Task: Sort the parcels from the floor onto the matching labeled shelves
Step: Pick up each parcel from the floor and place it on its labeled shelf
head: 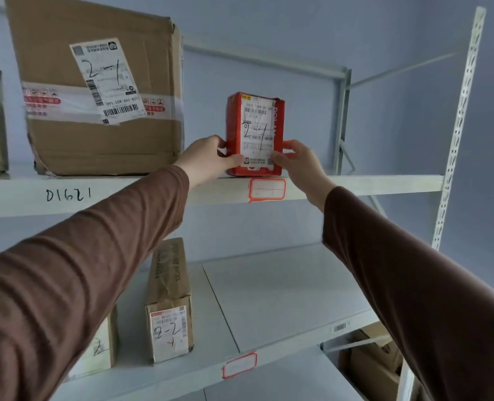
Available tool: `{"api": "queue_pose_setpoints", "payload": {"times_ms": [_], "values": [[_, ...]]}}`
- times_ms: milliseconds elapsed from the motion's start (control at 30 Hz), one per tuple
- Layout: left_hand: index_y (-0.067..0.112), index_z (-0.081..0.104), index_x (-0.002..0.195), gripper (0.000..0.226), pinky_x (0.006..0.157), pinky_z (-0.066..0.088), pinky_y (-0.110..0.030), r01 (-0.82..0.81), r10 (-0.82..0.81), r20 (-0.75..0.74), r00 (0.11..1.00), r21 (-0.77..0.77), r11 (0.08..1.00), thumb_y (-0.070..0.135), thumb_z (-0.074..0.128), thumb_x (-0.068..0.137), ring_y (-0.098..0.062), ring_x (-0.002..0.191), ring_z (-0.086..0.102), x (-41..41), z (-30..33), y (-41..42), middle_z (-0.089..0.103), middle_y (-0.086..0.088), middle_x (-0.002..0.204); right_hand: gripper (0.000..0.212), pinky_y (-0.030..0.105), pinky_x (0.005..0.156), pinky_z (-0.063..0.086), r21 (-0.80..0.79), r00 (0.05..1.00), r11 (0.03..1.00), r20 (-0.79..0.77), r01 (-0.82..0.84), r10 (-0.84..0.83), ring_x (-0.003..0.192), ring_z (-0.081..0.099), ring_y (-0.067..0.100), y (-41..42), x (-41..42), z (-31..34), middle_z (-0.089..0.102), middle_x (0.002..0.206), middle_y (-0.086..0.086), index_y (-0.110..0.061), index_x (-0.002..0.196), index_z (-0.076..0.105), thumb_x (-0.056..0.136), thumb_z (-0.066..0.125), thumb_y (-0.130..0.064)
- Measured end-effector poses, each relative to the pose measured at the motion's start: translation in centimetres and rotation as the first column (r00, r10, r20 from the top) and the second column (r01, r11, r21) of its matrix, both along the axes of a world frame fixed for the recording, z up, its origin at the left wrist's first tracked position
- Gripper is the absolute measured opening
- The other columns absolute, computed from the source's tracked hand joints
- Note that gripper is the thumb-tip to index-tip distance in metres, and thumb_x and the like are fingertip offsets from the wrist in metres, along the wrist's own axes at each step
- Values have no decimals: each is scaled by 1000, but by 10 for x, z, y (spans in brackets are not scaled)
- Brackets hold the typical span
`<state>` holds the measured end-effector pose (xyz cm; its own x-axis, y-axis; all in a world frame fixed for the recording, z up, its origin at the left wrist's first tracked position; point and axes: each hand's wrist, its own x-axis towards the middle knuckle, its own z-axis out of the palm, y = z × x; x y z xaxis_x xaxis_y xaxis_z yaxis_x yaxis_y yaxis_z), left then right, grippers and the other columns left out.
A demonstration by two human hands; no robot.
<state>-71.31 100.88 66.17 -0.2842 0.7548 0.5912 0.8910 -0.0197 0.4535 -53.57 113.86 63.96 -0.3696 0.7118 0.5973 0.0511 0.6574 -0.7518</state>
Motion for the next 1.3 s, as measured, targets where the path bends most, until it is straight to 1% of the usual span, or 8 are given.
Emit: {"api": "queue_pose_setpoints", "payload": {"times_ms": [133,333,400,533,733,933,1067,1300], "values": [[13,52,138,64,78,50,-30,-57,55,-42,998,-50,997,54,69,92,-19,101,62,-2,6,12,65,-1,121,34,10,55,51,12,999,1000,37,-25,24,86,69,0,18,-6,0,71,111,-7,-17,133,54,102,62,-28],[12,53,133,66,89,52,-36,-79,77,-29,997,-58,995,53,74,87,-21,104,61,-6,6,22,65,-5,125,38,16,59,56,26,998,999,40,-48,47,91,72,5,31,-12,-2,73,122,-2,-18,136,52,102,63,-29],[12,50,138,73,88,50,-35,-61,62,15,998,-54,997,54,77,84,-21,106,60,-7,8,21,64,-4,126,41,15,58,55,22,998,998,30,-57,56,90,73,6,32,-12,-1,72,125,-2,-18,138,52,101,64,-31],[14,40,151,86,88,44,-32,-48,49,37,998,-17,999,53,78,84,-18,108,57,-6,8,22,62,-4,135,50,21,71,59,31,997,996,0,-83,83,104,73,15,31,-14,3,69,131,-3,-17,145,47,100,64,-32],[18,46,149,75,86,47,-29,5,-4,51,999,-17,1000,43,80,86,-16,98,65,-10,9,30,68,-2,130,44,20,73,58,57,995,996,72,-75,71,88,69,5,40,-20,11,70,124,-3,-17,141,52,101,64,-28],[16,48,148,71,102,52,-39,-23,26,52,998,-51,998,40,78,89,-23,113,64,-20,13,50,65,-6,136,46,30,82,60,-1,986,998,156,-57,56,99,72,16,58,-35,18,71,121,0,-19,140,51,99,67,-29],[15,47,148,73,102,53,-39,-74,77,31,997,-82,994,42,78,88,-26,117,64,-26,17,65,64,-7,138,50,39,94,60,-9,970,1000,243,-23,25,108,69,23,70,-45,28,68,126,3,-17,142,47,98,68,-28],[14,46,149,71,103,50,-38,-102,106,41,994,-90,991,40,76,90,-27,121,62,-34,16,78,60,-7,143,52,39,94,60,-45,953,999,300,-18,31,110,67,24,82,-59,34,66,129,5,-18,144,45,98,68,-26]]}}
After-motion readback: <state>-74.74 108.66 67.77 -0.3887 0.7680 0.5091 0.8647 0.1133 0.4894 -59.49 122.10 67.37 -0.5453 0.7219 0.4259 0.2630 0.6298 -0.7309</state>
